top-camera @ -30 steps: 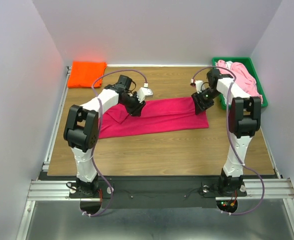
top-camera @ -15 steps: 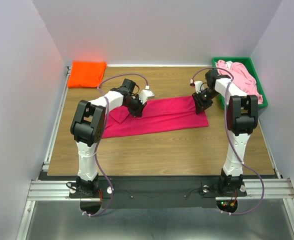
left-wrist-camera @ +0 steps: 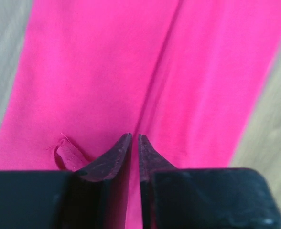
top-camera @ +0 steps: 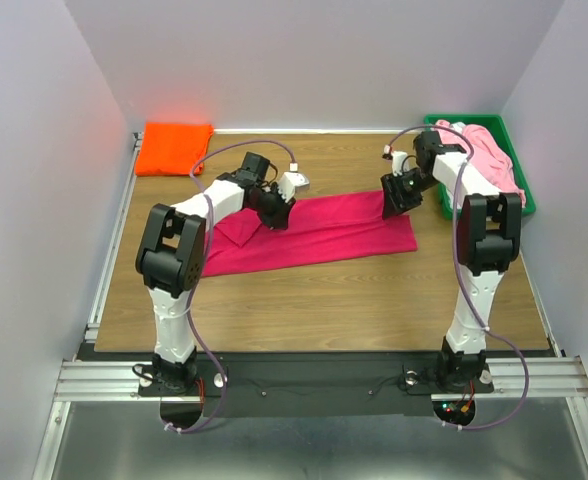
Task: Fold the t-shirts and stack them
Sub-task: Fold the tshirt
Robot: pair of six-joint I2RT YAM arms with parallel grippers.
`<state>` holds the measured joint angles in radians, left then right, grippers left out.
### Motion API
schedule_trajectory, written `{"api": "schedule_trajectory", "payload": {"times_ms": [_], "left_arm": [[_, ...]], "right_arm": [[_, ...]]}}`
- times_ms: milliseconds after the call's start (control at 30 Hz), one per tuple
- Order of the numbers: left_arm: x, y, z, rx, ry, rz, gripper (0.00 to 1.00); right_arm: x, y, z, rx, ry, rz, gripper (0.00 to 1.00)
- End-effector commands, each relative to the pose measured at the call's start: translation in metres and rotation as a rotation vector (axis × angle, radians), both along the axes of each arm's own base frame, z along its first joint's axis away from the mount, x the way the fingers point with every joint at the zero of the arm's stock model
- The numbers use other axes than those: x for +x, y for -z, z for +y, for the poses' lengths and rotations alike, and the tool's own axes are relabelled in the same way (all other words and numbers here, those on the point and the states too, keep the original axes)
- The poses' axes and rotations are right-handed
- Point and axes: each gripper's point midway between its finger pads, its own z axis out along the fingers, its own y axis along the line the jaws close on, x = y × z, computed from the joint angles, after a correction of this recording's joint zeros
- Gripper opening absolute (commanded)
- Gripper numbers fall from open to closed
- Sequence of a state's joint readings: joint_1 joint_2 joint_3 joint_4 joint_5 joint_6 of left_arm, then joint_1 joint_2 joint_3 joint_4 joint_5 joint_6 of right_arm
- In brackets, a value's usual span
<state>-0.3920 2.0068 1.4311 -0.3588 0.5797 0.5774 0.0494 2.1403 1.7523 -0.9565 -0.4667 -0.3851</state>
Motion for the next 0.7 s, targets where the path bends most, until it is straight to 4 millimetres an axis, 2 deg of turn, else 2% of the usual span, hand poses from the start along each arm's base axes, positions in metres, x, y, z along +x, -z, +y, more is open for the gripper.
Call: {"api": "schedule_trajectory", "payload": {"times_ms": [0,100,200,300,400,500,533,667], "left_arm": [[-0.005,-0.084,-0.031,-0.191,0.066,-0.093,0.26],[-0.012,-0.1,-0.048,-0.277,0.09,-0.061,0.27],[-0.021,-0.097,-0.065,-0.343,0.107,0.031,0.27],[-0.026,-0.077,-0.083,-0.391,0.107,0.147,0.27],[-0.026,-0.062,-0.095,-0.418,0.089,0.213,0.27],[-0.02,-0.046,-0.099,-0.42,0.064,0.252,0.26],[-0.018,-0.034,-0.099,-0.412,0.05,0.277,0.26],[-0.007,-0.011,-0.094,-0.4,-0.006,0.317,0.25]], "right_arm": [[0.008,-0.063,0.034,0.197,-0.001,-0.104,0.5],[-0.002,-0.065,0.045,0.276,0.003,-0.057,0.48],[-0.015,-0.058,0.058,0.373,0.004,0.02,0.43],[-0.024,-0.047,0.07,0.463,0.004,0.099,0.39],[-0.021,-0.036,0.076,0.511,0.017,0.137,0.37],[-0.011,-0.023,0.075,0.5,0.038,0.133,0.36],[-0.01,-0.015,0.074,0.496,0.044,0.142,0.36],[-0.002,0.002,0.064,0.492,0.079,0.158,0.37]]}}
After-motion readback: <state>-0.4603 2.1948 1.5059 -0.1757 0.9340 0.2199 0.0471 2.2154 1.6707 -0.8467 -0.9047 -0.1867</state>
